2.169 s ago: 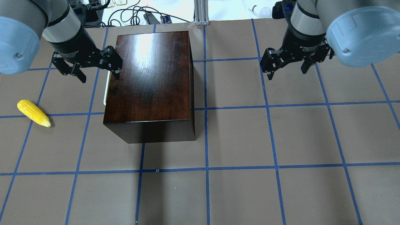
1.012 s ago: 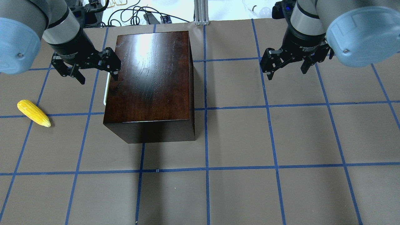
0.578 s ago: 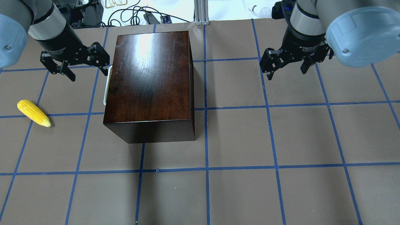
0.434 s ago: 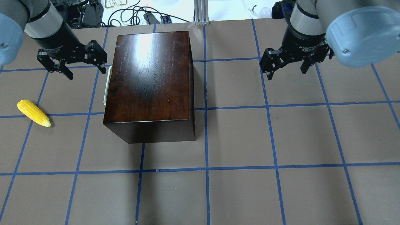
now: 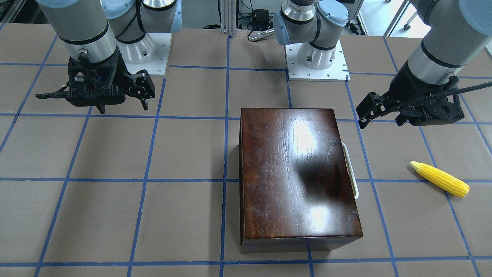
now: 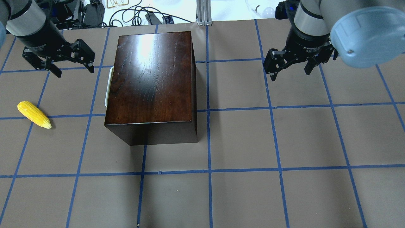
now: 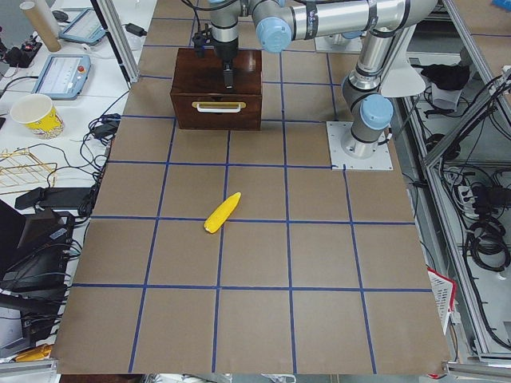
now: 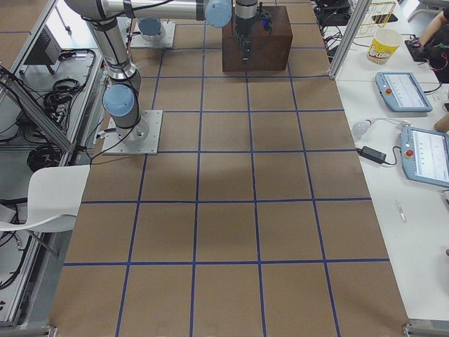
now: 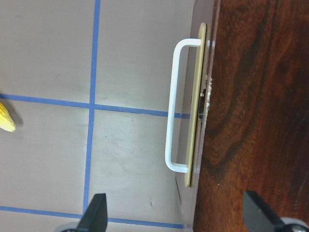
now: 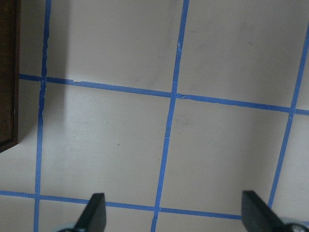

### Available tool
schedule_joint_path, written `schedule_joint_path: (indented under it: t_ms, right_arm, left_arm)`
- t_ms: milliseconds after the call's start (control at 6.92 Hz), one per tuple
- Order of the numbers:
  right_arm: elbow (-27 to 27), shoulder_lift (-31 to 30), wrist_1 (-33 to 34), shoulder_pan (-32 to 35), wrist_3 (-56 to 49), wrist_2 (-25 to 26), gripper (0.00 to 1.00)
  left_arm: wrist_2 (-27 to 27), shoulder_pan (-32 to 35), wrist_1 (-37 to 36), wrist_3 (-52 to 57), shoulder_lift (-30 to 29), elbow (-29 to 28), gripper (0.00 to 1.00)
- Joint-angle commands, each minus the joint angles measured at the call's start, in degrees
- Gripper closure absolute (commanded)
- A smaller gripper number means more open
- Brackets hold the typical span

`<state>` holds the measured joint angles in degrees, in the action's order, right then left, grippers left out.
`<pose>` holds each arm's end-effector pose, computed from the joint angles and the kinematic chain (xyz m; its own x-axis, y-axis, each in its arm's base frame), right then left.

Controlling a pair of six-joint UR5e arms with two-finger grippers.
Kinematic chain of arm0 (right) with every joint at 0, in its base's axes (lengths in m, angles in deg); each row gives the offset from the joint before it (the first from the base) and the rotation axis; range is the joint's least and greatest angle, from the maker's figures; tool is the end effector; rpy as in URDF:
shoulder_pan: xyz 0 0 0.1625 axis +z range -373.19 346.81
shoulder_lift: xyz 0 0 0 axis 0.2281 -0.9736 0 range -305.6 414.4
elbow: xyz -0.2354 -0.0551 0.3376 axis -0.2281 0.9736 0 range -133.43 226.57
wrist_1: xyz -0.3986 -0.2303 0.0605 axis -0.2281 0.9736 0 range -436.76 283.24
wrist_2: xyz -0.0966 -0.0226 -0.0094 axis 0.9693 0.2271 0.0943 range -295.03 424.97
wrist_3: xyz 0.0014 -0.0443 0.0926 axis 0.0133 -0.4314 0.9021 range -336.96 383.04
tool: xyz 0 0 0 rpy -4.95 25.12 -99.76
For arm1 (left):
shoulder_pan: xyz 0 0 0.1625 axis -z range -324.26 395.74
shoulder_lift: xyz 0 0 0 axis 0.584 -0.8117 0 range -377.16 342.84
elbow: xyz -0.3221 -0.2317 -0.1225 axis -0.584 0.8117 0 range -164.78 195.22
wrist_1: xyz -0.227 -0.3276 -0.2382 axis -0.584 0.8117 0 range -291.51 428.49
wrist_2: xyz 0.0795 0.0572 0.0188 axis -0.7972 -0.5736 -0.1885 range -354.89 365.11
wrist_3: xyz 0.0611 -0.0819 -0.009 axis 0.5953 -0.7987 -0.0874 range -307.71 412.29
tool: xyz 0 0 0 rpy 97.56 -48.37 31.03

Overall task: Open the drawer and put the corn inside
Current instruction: 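Move the left gripper outward and down beside the drawer's white handle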

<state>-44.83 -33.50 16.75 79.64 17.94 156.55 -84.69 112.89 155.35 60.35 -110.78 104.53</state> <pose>0.1578 -0.5517 0.4476 -0.9901 -0.1380 0.0275 -0.1379 0.9904 0.0023 -0.0035 -0.5860 0.4520 -0.9965 -0.0834 0.0030 -0.0834 0.9965 -0.0040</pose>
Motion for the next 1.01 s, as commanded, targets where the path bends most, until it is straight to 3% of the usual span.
schedule_joint_path:
  t_ms: [0,578,867]
  right_arm:
    - [0.00,0.00,0.00,-0.11,0.00,0.00,0.00]
    - [0.00,0.00,0.00,-0.11,0.00,0.00,0.00]
    - [0.00,0.00,0.00,-0.11,0.00,0.00,0.00]
  left_arm:
    - [0.06,-2.26,-0.20,5.18,-0.77,0.25,0.00]
    - [4.71,-6.84,-7.04,13.89,-6.21,1.04,0.00]
    - [10.23,-6.84,-11.34,13.99,-10.60,1.30,0.00]
